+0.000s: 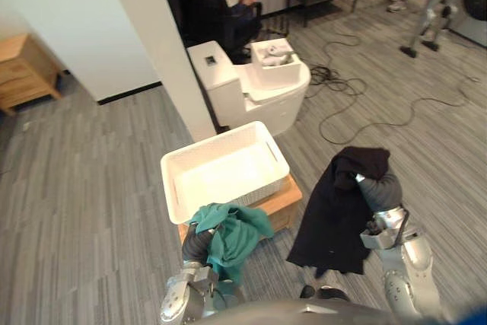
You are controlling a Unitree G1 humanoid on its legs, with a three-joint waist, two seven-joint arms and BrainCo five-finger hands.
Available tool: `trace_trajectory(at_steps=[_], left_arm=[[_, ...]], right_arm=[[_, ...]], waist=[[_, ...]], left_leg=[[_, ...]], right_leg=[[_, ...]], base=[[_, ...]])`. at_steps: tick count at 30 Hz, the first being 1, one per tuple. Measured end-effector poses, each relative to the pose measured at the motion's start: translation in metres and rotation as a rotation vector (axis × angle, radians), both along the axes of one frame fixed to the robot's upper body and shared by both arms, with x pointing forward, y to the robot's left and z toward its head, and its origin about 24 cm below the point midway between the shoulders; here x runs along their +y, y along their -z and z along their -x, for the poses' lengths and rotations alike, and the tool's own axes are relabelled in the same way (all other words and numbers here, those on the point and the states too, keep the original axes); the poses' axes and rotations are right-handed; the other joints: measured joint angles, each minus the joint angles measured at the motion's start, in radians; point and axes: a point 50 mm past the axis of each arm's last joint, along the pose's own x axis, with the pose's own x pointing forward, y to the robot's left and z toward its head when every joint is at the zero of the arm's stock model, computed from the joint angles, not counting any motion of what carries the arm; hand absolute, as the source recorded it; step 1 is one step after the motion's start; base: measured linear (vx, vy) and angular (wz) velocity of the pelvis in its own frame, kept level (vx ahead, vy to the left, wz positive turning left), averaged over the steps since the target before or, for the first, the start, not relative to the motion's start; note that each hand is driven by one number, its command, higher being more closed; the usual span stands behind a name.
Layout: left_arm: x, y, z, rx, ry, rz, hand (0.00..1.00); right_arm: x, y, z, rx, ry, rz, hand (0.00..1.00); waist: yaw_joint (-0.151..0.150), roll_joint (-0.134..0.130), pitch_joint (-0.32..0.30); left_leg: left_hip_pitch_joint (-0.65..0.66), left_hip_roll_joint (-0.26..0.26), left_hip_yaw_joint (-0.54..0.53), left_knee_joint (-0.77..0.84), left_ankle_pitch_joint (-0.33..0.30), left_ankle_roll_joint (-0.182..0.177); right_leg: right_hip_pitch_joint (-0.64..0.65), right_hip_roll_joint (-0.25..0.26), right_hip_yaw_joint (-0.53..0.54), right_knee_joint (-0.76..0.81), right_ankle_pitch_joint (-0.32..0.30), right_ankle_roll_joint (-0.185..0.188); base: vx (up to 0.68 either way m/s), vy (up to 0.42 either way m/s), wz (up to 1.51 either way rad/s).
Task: Tidy the bed and pick cloth on bed and put in laundry
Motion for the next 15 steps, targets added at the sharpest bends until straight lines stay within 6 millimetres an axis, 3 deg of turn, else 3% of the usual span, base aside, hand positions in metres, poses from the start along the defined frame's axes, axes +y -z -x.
trace_trajectory(at_steps=[2,3,5,10,12,13,14,15], left_arm=[[-0.002,-0.002,-0.003,-0.015,0.017,0.002,1.00],[-0.002,-0.003,-0.005,-0.028,0.032,0.002,1.00],[-0.002,-0.002,-0.003,-0.025,0.061,0.009,1.00],[0.006,0.002,0.004,0.021,0.119,-0.005,1.00],[0.013,0.002,0.005,0.031,0.140,-0.020,1.00],[0.018,0.003,0.006,0.046,0.159,-0.048,1.00],[0.019,0.003,0.007,0.055,0.174,-0.063,1.00],[0.019,0.005,0.008,0.065,0.200,-0.079,1.00]], right_arm=[[-0.010,-0.003,-0.002,-0.001,0.060,0.021,1.00],[-0.014,-0.004,-0.004,0.002,0.102,0.033,1.00],[-0.022,-0.013,-0.011,-0.028,0.170,0.058,1.00],[-0.035,-0.041,-0.027,-0.124,0.294,0.064,1.00],[-0.037,-0.045,-0.029,-0.133,0.327,0.069,1.00],[-0.038,-0.047,-0.030,-0.138,0.344,0.096,1.00],[-0.040,-0.047,-0.030,-0.135,0.351,0.102,1.00],[-0.044,-0.050,-0.028,-0.143,0.380,0.116,1.00]], waist=[[-0.007,0.005,-0.011],[-0.007,-0.011,-0.020],[-0.004,-0.039,-0.028],[0.005,-0.084,-0.038],[0.004,-0.119,-0.036],[0.000,-0.135,-0.027],[-0.004,-0.138,-0.024],[-0.026,-0.129,-0.018]], left_leg=[[0.034,-0.046,0.030,-0.175,0.086,0.044],[0.080,-0.097,-0.003,-0.284,0.124,0.062],[0.121,-0.140,-0.055,-0.381,0.175,0.085],[0.156,-0.171,-0.116,-0.391,0.176,0.092],[0.171,-0.189,-0.125,-0.398,0.161,0.100],[0.183,-0.193,-0.147,-0.398,0.149,0.102],[0.189,-0.189,-0.167,-0.398,0.149,0.102],[0.190,-0.172,-0.209,-0.393,0.136,0.106]], right_leg=[[0.024,-0.008,-0.067,0.010,-0.011,0.018],[0.037,-0.036,-0.104,0.034,-0.025,0.041],[0.048,-0.065,-0.143,0.083,-0.032,0.052],[0.051,-0.138,-0.151,0.282,-0.042,0.066],[-0.019,-0.204,-0.103,0.493,-0.029,0.066],[-0.084,-0.223,-0.033,0.634,0.030,0.045],[-0.121,-0.221,0.011,0.691,0.071,0.028],[-0.162,-0.178,0.091,0.723,0.014,0.034]], base=[[0.22,0.077,1.07],[0.26,0.103,1.33],[0.20,0.060,1.11],[0.15,0.023,0.78],[0.14,0.016,0.59],[0.11,-0.001,0.53],[0.10,-0.052,0.69],[0.10,-0.087,0.84]])
